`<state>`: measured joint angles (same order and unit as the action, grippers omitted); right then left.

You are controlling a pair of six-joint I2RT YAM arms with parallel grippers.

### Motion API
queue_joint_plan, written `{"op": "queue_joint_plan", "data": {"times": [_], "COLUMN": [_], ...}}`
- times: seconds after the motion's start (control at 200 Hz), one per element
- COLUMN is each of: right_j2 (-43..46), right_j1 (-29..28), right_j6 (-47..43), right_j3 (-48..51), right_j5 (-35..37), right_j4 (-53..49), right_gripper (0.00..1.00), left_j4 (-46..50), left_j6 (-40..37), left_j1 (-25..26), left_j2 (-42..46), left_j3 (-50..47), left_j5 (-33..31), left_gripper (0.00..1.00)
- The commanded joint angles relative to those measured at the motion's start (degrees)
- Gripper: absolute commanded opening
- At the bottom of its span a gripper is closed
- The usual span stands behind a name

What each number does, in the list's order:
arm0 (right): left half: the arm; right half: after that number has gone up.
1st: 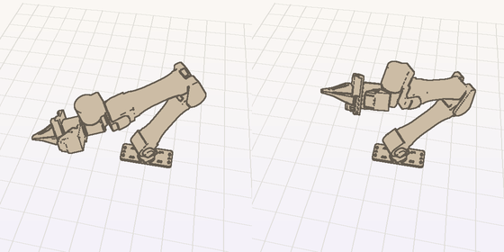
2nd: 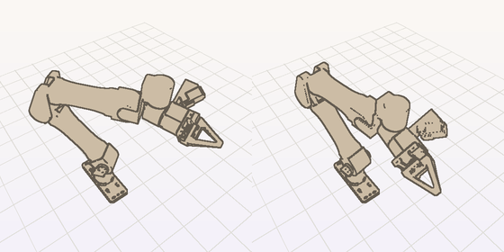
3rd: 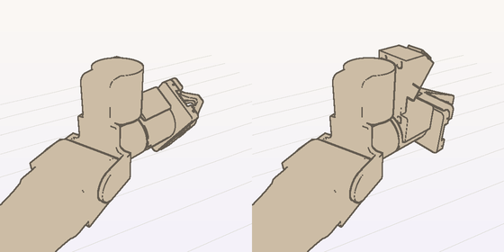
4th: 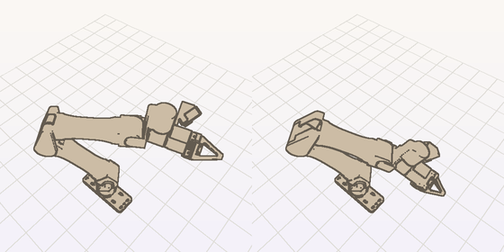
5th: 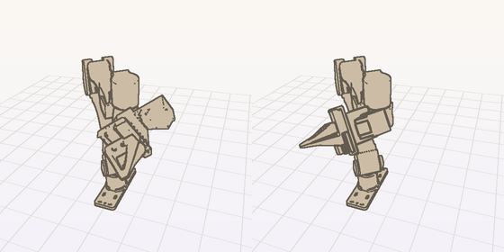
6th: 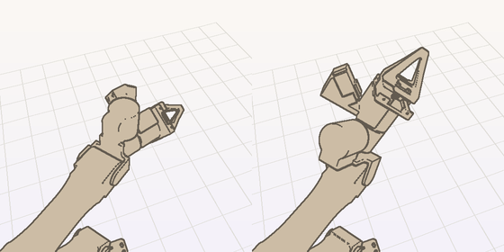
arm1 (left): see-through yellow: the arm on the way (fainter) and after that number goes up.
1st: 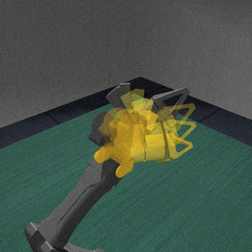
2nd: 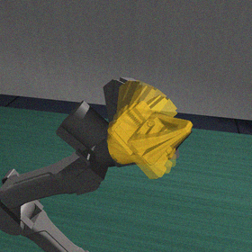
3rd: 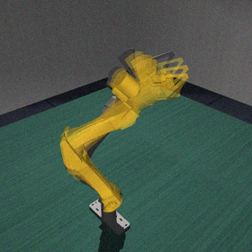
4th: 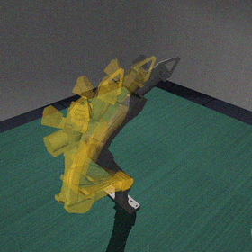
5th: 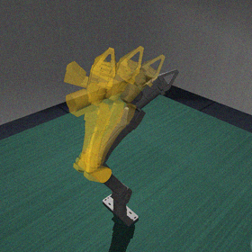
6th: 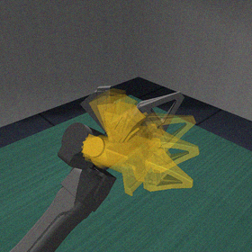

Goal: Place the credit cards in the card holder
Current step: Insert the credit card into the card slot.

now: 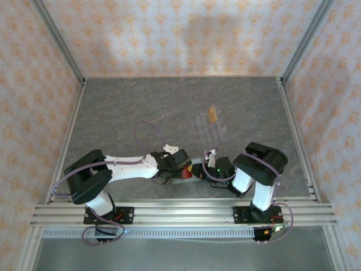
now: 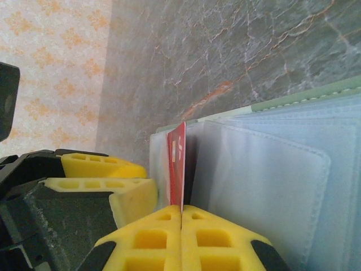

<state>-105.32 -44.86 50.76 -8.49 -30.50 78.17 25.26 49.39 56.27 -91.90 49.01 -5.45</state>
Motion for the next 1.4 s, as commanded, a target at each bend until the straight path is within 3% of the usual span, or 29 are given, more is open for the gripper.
{"op": "queue_joint_plan", "data": {"times": [0.0, 0.19, 0.425, 0.59, 0.951, 1.396], "right_j2": [-4.34, -3.07, 0.41, 2.29, 6.77, 12.0], "right_j1": [-2.34, -2.34, -2.34, -2.34, -2.34, -2.33], "right_j6": [-0.4, -0.57, -1.96, -2.84, -6.58, -8.87], "right_j3": [-3.07, -4.7, -6.61, -7.86, -9.87, -10.5], "right_j5": [0.86, 0.99, 1.97, 2.55, 2.65, 3.36], "right_j4": [-23.46, -29.8, -38.21, -42.8, -54.88, -63.8], "right_gripper": [0.0, 0.0, 0.01, 0.02, 0.0, 0.0], "left_j4": [5.67, 5.86, 3.73, 3.08, -1.16, -2.84], "left_j6": [-1.13, -1.27, -2.42, -3.46, -3.78, -1.57], "left_j1": [0.57, 0.47, -1.22, -2.78, -4.06, -4.06], "left_j2": [2.11, 7.34, 9.3, 6.89, -0.67, -0.77], "left_j3": [-0.86, -1.83, -2.81, -2.49, -3.07, -6.44], "left_j5": [-1.29, -1.16, 0.27, 0.87, 1.32, 0.14], "left_gripper": [0.42, 0.43, 0.15, 0.04, 0.01, 0.01]}}
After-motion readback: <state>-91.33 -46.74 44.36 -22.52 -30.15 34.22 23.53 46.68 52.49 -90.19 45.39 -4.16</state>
